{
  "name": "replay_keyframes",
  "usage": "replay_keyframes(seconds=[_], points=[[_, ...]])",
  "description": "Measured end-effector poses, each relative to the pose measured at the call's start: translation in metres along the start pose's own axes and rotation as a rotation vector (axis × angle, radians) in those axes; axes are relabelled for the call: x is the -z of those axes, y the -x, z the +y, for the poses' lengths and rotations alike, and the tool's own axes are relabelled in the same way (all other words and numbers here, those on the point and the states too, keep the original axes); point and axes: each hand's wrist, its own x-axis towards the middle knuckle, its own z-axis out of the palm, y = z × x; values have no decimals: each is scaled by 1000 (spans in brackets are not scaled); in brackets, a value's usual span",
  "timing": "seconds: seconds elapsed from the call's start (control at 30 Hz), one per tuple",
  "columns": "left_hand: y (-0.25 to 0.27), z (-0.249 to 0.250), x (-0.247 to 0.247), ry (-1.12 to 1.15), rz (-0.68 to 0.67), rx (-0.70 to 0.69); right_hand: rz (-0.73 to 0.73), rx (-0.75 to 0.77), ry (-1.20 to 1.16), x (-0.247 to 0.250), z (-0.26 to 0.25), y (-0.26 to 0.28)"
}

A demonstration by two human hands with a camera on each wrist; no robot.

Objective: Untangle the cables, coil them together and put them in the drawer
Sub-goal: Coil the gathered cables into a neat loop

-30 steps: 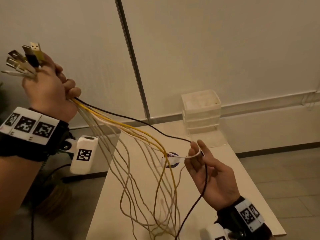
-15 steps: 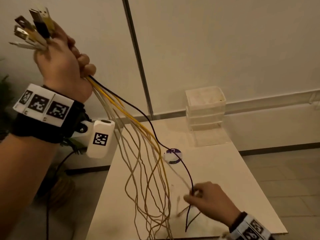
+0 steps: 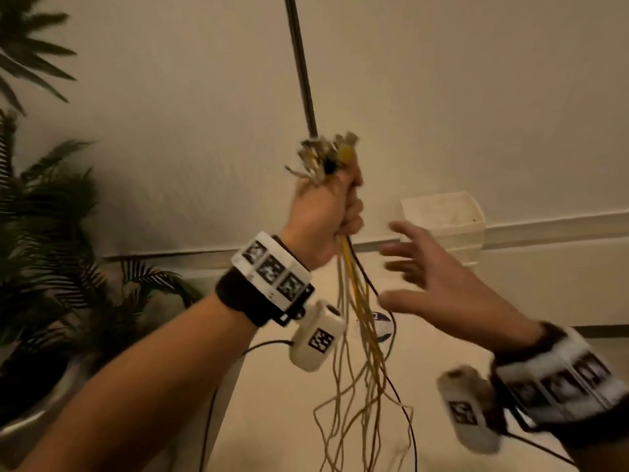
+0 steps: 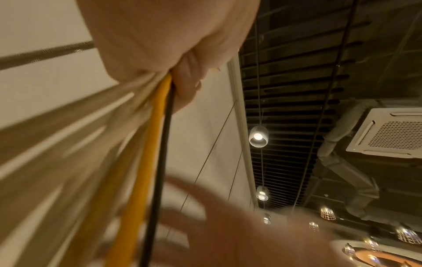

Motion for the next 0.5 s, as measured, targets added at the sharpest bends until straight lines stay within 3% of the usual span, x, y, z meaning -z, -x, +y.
replay_keyframes(seconds=[0.1, 0.2, 0.33, 0.43, 0.5], points=[[5, -13, -6, -85, -26, -36, -70, 23, -279, -33, -38, -33], [7, -1, 7, 48, -53, -9, -47, -10, -284, -64, -11, -25], [-1, 28, 46, 167, 105, -125, -12, -98, -209, -90, 41, 10], [-5, 23, 77, 282, 263, -87, 34, -99, -180, -90, 60, 28], [1, 10, 84, 326, 296, -57, 28, -126, -129, -88, 68, 35]])
